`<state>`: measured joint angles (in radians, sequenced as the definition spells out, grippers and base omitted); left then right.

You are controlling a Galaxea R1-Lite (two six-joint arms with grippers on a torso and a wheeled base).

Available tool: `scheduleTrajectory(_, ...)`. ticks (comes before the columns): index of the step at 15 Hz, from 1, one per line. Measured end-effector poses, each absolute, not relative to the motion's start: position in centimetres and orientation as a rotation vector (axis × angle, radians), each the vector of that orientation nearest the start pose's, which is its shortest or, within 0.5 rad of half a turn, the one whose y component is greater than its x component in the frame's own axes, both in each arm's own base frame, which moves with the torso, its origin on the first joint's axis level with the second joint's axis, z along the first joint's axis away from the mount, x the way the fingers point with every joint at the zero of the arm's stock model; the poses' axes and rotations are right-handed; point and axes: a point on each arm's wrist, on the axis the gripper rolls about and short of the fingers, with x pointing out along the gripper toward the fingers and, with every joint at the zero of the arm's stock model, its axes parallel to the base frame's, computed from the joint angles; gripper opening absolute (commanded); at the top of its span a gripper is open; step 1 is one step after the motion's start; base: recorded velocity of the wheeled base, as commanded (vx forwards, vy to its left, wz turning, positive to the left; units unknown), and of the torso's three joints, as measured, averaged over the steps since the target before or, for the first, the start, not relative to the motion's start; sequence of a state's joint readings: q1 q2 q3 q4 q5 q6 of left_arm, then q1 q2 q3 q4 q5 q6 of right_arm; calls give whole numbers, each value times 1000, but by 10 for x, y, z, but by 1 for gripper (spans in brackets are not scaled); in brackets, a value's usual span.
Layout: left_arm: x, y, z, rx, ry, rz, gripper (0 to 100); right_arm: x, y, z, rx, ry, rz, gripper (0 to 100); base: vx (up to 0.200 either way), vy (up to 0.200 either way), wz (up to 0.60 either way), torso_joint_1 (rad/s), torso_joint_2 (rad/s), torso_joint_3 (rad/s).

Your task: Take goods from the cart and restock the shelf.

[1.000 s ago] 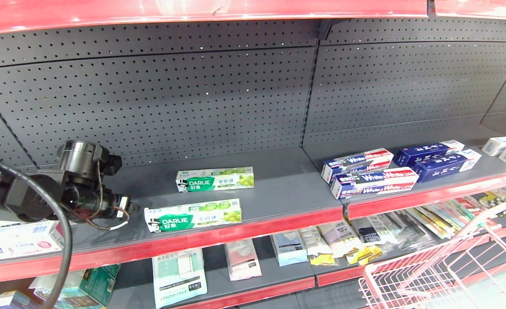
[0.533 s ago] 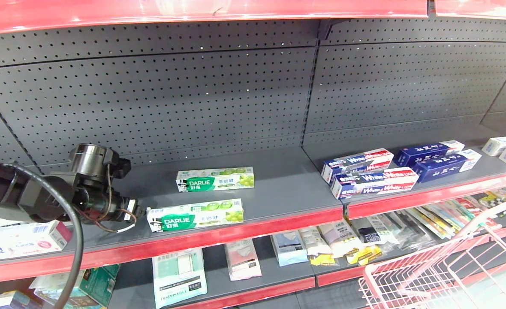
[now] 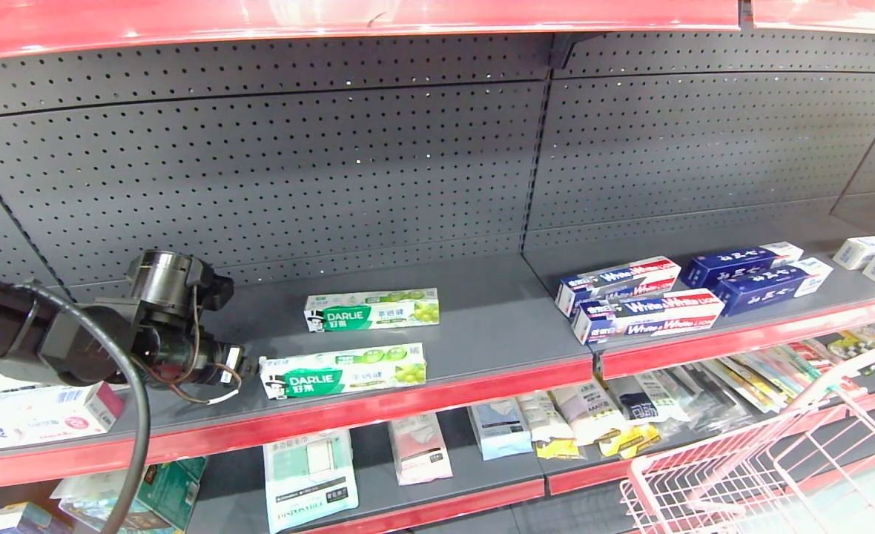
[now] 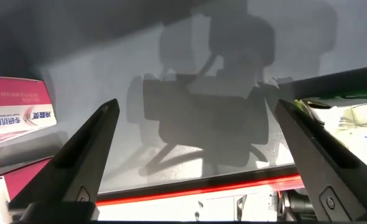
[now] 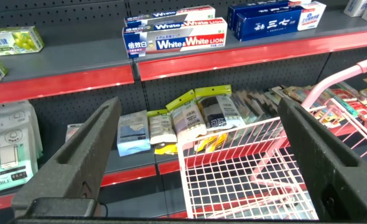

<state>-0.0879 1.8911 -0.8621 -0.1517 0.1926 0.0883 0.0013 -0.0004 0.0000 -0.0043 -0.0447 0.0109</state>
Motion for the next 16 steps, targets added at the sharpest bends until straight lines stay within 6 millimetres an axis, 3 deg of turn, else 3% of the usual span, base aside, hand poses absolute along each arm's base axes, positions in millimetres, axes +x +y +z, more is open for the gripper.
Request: scheduleTrajectory(16, 313, -38, 97, 205, 863, 23, 100, -23, -1, 76, 11, -5, -43, 100, 0, 0, 0, 0, 0, 0)
